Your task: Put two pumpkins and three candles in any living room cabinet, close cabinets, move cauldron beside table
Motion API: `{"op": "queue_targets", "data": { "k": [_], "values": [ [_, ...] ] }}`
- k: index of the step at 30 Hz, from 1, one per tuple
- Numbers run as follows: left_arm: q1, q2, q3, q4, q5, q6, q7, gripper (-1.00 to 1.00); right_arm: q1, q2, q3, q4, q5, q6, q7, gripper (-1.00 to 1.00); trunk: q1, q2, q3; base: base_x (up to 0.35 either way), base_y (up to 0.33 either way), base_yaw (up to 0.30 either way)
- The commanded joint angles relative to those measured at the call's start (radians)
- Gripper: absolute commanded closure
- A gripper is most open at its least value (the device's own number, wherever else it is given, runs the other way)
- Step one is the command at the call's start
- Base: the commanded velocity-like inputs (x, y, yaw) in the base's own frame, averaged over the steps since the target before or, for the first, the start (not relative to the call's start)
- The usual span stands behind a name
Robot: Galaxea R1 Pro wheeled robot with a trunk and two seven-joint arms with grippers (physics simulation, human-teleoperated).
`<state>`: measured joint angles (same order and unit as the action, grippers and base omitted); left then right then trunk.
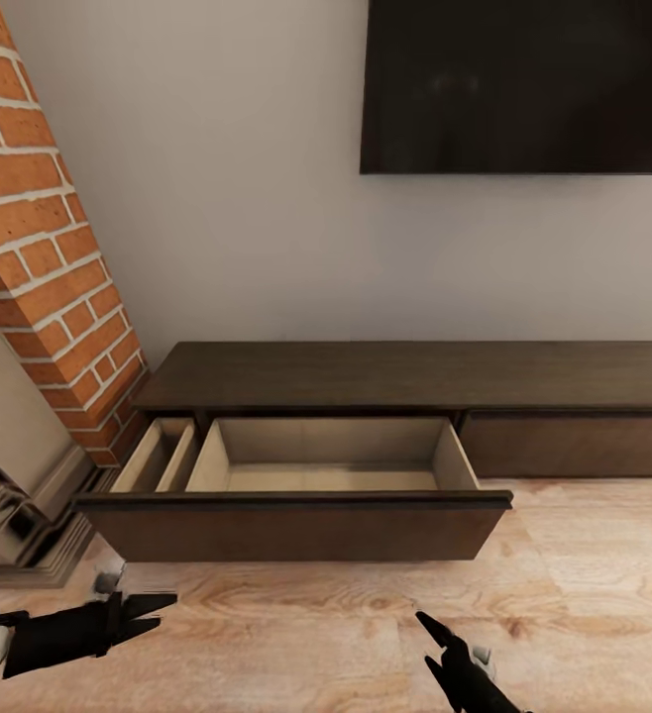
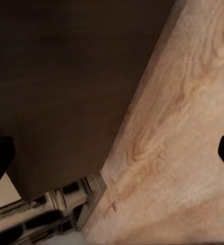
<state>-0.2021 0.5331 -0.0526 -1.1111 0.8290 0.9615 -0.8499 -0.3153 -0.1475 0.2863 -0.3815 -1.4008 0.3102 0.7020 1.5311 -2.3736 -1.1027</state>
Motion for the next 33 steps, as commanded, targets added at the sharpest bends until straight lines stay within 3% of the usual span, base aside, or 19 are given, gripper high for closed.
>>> {"op": "queue_targets", "data": {
  "k": [1, 4, 8, 10, 13, 17, 20, 23, 26, 30, 33],
  "values": [
    [-0.001, -0.003, -0.001, 0.010, 0.003, -0.017, 0.050, -1.00, -0.001, 0.000, 0.006, 0.009, -0.010, 0.000, 0.004, -1.00, -0.004, 0.007, 0.002, 0.000, 0.000, 0.000],
    [-0.001, -0.023, -0.005, 0.039, 0.004, -0.079, 0.173, -1.00, -0.001, 0.003, 0.008, 0.018, -0.009, -0.026, 0.007, -1.00, -0.016, 0.028, 0.012, 0.000, 0.000, 0.000],
    [-0.005, -0.100, -0.008, 0.095, 0.000, -0.159, 0.381, -1.00, -0.001, 0.006, 0.014, 0.024, 0.006, -0.121, -0.007, -1.00, -0.031, 0.056, 0.024, 0.000, 0.000, 0.000],
    [-0.006, -0.131, -0.009, 0.104, -0.001, -0.204, 0.468, -1.00, -0.001, 0.006, 0.025, 0.026, 0.048, -0.160, -0.023, -1.00, -0.039, 0.070, 0.031, 0.000, 0.000, 0.000],
    [-0.007, -0.175, -0.013, 0.110, -0.003, -0.298, 0.618, -1.00, -0.001, 0.006, 0.042, 0.024, 0.153, -0.185, -0.034, -1.00, -0.050, 0.091, 0.040, 0.000, 0.000, 0.000],
    [-0.008, -0.230, -0.018, 0.112, -0.004, -0.370, 0.754, -1.00, -0.001, 0.006, 0.047, 0.020, 0.258, -0.189, -0.077, -1.00, -0.065, 0.119, 0.053, 0.000, 0.000, 0.000],
    [-0.010, -0.253, -0.022, 0.112, -0.013, -0.404, 0.806, -1.00, -0.001, 0.006, 0.048, 0.016, 0.306, -0.188, -0.192, -1.00, -0.077, 0.140, 0.062, 0.000, 0.000, 0.000],
    [-0.011, -0.263, -0.026, 0.112, -0.067, -0.430, 0.826, -1.00, -0.001, 0.005, 0.053, 0.007, 0.322, -0.191, -0.303, -1.00, -0.088, 0.161, 0.071, 0.000, 0.000, 0.000],
    [-0.011, -0.285, -0.027, 0.140, -0.114, -0.491, 0.833, -1.00, -0.001, 0.006, 0.102, -0.038, 0.361, -0.193, -0.431, -1.00, -0.100, 0.182, 0.081, 0.000, 0.000, 0.000],
    [-0.013, -0.311, -0.031, 0.249, -0.139, -0.609, 0.834, -1.00, 0.000, 0.006, 0.150, -0.201, 0.408, -0.194, -0.714, -1.00, -0.115, 0.210, 0.093, 0.000, 0.000, 0.000],
    [-0.014, -0.317, -0.032, 0.271, -0.145, -0.643, 0.834, -1.00, 0.003, 0.007, 0.205, -0.373, 0.444, -0.195, -0.956, -1.00, -0.127, 0.231, 0.103, 0.000, 0.000, 0.000]
  ]
}}
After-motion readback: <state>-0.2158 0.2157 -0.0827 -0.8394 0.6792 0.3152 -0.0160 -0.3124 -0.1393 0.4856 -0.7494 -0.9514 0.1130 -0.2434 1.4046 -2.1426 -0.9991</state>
